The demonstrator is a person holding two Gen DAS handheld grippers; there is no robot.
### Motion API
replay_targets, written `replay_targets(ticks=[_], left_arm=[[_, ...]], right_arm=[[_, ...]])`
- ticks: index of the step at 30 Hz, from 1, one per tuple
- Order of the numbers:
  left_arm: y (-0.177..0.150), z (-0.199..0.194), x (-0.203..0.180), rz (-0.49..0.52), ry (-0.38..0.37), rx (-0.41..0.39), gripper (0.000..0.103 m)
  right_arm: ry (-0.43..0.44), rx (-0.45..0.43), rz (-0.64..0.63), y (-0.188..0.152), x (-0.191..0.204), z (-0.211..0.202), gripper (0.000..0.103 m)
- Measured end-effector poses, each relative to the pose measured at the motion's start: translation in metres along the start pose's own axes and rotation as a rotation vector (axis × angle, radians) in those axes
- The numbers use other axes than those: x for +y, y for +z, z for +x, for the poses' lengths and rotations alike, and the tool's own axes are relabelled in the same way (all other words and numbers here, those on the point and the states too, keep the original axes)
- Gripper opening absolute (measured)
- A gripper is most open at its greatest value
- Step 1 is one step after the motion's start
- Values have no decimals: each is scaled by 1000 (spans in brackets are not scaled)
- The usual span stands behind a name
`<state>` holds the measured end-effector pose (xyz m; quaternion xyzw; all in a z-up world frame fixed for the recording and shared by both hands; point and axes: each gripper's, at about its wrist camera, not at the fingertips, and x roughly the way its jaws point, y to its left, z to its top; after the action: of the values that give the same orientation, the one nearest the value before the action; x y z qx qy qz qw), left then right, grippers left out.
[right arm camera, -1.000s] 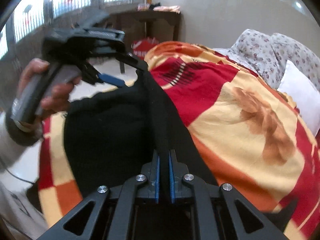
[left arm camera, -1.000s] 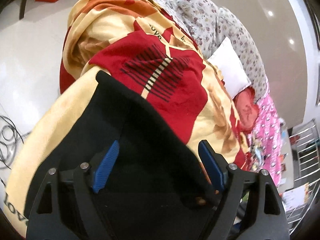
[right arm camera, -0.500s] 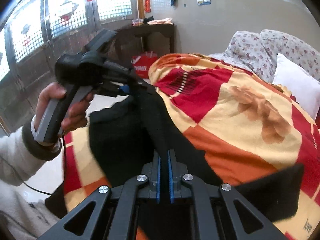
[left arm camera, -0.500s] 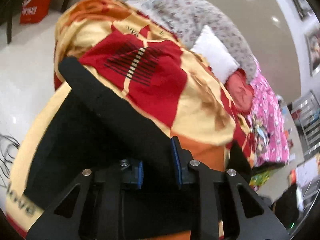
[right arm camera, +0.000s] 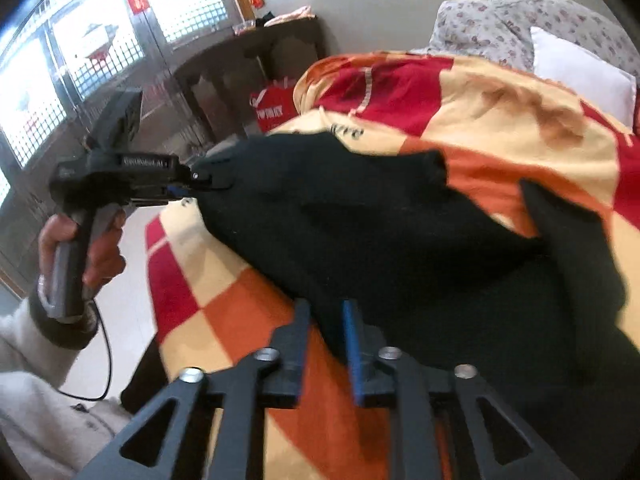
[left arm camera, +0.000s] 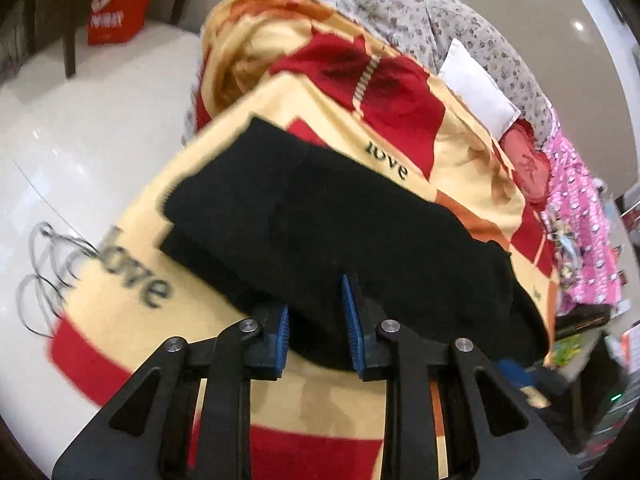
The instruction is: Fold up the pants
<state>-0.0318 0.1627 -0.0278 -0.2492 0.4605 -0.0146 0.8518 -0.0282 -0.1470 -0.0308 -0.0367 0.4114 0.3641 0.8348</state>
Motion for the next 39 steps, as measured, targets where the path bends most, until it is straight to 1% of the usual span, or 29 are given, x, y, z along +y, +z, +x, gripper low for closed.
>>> replay_targets(ticks=[2,3,4,5,6,7,9,10,12,13,14,16,17,19,20,21,22,24,26,28,29,30,32,33,34,36,37,38,39], left_arm=[[1,-13,4,1,22,-27,24],[2,-19,5,-7,29,-41,24],[2,-21,5,-9,35,-49,29],[3,-24,5,-12,43,-66,34],[3,-27,4,-11,50,-87,36],[4,-29,1,-7,51,-100,36],[5,-30,-8,10,48,-113,36],[5,-30,-11,16,47,-114,36],[4,-28,-21,50,39,-106,37],[5,-26,-24,59,38,-103,40],[5,-22,-29,69,34,-92,42],[4,-10,-40,91,21,-58,42],[3,-1,-47,109,14,-36,42],[2,9,-57,129,14,-9,42],[2,16,-62,134,6,10,42],[1,20,-66,134,-2,21,42],[0,23,-69,132,-10,31,42],[0,28,-75,136,-22,45,42],[-1,30,-81,144,-27,43,42],[-3,32,-87,149,-36,48,42],[-4,32,-90,153,-40,50,42],[-5,34,-93,157,-40,51,42],[-8,39,-100,170,-37,59,42],[-9,41,-103,175,-38,65,42],[-10,44,-107,183,-36,71,42],[-12,47,-115,198,-24,77,42],[-13,47,-116,200,-22,78,42],[-14,48,-118,204,-20,81,42],[-14,47,-120,206,-21,81,42]], right_arm=[[-4,-55,42,4,-10,-26,37],[-26,-84,69,9,-19,-38,38],[-67,-106,90,14,-27,-46,44],[-133,-123,106,19,-35,-51,46],[-195,-126,112,23,-41,-53,47],[-271,-116,110,31,-47,-49,47],[-343,-89,98,42,-56,-37,47],[-375,-59,99,49,-61,-24,47],[-392,-5,100,55,-70,-1,47],[-409,41,103,59,-77,19,47],[-425,75,103,60,-81,31,47],[-452,126,95,62,-93,51,45],[-454,124,96,63,-99,55,28],[-434,103,143,60,-111,50,12],[-401,76,180,58,-116,41,9],[-383,47,204,54,-118,27,8],[-385,10,221,49,-120,7,7],[-386,-58,267,37,-122,-30,7],[-390,-132,332,14,-123,-76,7],[-405,-176,386,-11,-121,-113,7],[-405,-190,413,-22,-123,-123,7],[-415,-197,453,-41,-127,-134,7],[-426,-163,514,-65,-139,-135,7],[-404,-147,562,-79,-148,-133,7],[-365,-148,627,-94,-158,-129,7],[-321,-169,692,-109,-167,-128,8],[-316,-193,708,-112,-170,-130,14],[-312,-226,718,-114,-172,-132,25],[-299,-255,733,-115,-174,-134,31]])
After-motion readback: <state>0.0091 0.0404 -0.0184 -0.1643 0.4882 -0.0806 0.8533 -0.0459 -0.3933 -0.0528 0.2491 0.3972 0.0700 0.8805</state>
